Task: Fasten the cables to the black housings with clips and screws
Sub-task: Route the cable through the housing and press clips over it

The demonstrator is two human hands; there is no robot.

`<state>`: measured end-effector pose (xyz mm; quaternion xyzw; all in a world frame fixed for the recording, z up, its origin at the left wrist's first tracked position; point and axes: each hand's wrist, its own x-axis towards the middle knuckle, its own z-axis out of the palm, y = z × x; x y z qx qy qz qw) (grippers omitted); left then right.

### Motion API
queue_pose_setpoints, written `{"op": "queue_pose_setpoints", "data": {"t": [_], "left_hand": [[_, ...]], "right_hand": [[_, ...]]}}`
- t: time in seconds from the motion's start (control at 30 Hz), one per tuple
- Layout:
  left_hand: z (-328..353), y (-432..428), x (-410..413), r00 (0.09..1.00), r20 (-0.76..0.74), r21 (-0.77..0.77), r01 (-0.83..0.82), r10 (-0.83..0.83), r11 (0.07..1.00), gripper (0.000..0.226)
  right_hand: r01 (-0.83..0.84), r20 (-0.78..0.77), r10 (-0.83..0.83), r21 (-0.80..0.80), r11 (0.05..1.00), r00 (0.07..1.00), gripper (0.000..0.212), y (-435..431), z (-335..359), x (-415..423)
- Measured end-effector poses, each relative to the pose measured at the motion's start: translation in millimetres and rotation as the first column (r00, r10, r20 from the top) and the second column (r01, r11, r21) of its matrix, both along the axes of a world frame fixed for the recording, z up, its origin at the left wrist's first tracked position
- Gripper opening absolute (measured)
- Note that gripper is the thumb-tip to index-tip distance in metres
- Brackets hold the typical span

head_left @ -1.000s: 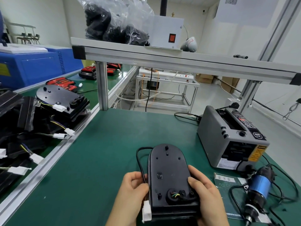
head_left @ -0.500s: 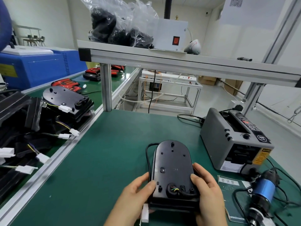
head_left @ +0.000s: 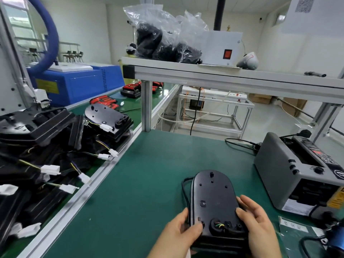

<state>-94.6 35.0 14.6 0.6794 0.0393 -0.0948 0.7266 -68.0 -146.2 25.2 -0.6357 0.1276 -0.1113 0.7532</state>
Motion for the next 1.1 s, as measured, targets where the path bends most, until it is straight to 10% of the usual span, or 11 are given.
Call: {"op": "queue_pose_setpoints", "data": {"t": [0.67,1.1], "left_hand": [[-1,10,-5,0.965,0.013,-0.175,-0.255,0.261,0.951,0.069],[5,15,4,0.96,-0.102,-0.223,-0.278,0.261,0.934,0.063]], "right_hand": [[-0.21,-0.176,0.179,-0.177,0.962,0.968,0.022,13,23,25],[-0.31,-0.149,0.298,-0.062,0.949,0.943,0.05,27,22,38]]}}
